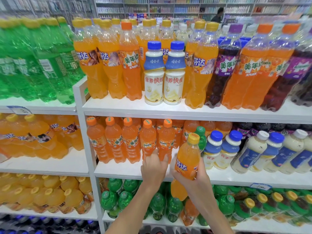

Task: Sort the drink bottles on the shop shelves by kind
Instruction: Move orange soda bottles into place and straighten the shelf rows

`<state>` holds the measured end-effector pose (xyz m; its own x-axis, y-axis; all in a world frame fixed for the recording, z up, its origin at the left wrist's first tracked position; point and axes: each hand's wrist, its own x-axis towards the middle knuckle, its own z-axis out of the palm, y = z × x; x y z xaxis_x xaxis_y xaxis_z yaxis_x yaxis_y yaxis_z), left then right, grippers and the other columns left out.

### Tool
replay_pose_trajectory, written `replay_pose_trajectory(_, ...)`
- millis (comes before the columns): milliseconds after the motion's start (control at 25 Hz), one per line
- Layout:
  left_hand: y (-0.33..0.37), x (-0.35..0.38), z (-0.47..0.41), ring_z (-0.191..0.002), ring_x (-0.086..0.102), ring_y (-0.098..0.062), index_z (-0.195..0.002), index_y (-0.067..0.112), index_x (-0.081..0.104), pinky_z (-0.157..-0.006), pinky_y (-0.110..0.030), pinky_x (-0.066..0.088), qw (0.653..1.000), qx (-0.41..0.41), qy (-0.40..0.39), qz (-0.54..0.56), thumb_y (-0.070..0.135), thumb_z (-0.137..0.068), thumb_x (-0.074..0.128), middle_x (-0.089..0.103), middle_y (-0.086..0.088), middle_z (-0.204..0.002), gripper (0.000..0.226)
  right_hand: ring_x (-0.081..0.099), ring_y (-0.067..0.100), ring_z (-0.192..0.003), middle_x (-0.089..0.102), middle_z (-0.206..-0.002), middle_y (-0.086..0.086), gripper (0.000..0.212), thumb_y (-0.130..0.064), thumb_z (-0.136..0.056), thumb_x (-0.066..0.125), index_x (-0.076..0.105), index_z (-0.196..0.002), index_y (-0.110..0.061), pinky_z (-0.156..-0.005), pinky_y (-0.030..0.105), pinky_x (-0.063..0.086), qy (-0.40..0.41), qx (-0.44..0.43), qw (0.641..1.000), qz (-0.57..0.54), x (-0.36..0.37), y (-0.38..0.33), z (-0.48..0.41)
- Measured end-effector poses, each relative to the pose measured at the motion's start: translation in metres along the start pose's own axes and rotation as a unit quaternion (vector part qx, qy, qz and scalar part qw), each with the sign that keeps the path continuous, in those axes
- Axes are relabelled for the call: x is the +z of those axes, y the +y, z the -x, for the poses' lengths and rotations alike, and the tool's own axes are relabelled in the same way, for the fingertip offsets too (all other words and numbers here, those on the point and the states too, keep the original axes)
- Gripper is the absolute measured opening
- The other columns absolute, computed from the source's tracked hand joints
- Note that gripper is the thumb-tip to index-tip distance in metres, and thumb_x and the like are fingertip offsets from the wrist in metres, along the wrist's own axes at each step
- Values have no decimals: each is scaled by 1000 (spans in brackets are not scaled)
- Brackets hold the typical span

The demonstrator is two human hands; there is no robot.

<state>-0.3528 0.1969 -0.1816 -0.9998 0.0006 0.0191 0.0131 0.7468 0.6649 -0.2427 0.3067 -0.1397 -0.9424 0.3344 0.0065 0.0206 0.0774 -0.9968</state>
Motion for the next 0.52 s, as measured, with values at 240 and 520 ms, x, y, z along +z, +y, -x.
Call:
replay_pose_trajectory(240, -3, -33, 6, -100, 72, -23, -142, 22, 57, -81, -36, 57, 999, 22, 1, -26, 52, -99, 53, 73, -3, -123, 52, 71, 22, -89, 73, -94, -6, 48, -26, -81, 87, 57, -100, -58, -83, 57, 60, -12, 14, 1000, -22, 8, -5, 2)
replay_pose_trajectory(520, 0, -81, 11, -119, 64, -12, -138, 24, 61, -98, -34, 55, 995, 82, 52, 30, 53, -99, 55, 68, 8, -134, 49, 73, 16, -90, 75, -99, -10, 54, -21, -80, 88, 56, -117, -44, -84, 54, 61, -19, -18, 999, -33, 22, -24, -2)
